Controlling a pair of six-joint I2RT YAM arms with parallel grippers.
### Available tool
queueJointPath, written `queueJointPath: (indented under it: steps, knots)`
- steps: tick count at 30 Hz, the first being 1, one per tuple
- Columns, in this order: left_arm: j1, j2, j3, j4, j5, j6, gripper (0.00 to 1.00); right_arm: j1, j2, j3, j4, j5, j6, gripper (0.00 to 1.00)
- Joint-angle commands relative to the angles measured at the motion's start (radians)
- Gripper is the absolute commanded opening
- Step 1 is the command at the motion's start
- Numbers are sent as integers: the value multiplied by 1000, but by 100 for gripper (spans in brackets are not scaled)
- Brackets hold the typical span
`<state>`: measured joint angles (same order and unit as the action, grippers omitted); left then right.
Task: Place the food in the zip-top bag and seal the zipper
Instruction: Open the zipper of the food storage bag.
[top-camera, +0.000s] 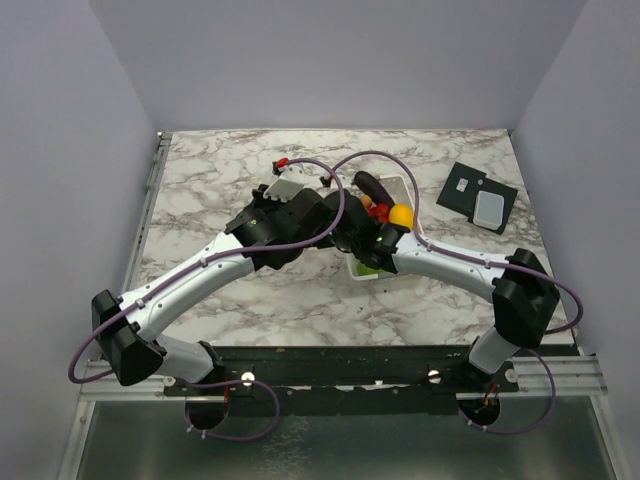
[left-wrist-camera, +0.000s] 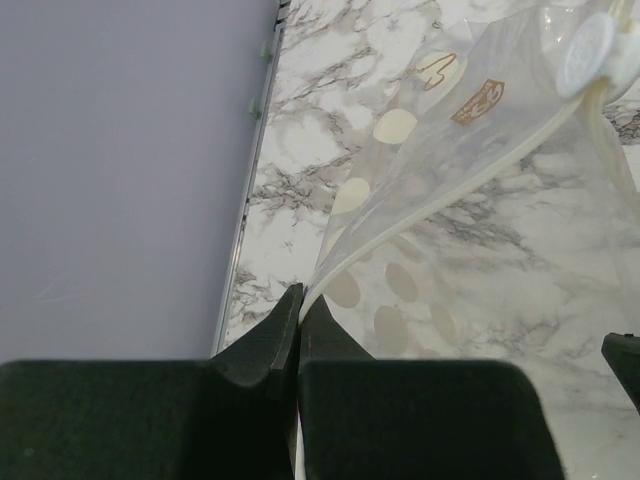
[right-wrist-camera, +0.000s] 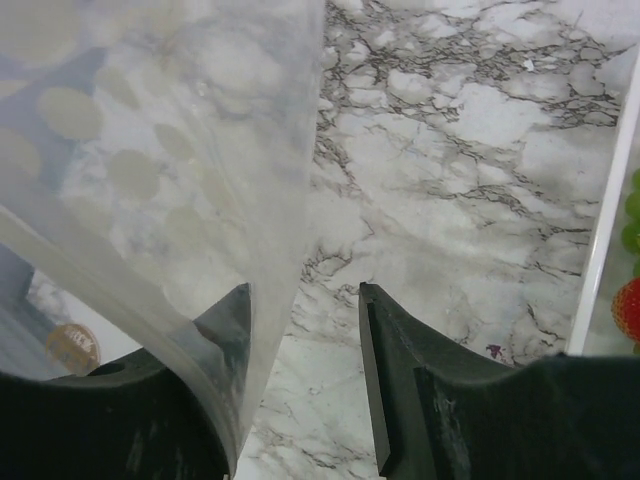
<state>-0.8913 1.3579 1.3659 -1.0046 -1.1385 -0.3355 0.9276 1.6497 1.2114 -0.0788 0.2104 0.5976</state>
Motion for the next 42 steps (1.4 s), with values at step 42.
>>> queueJointPath:
  steps: [42]
  knots:
    - [5,31,-67,105,20,21,0,-5,-393,-110,-337,216,-159,64]
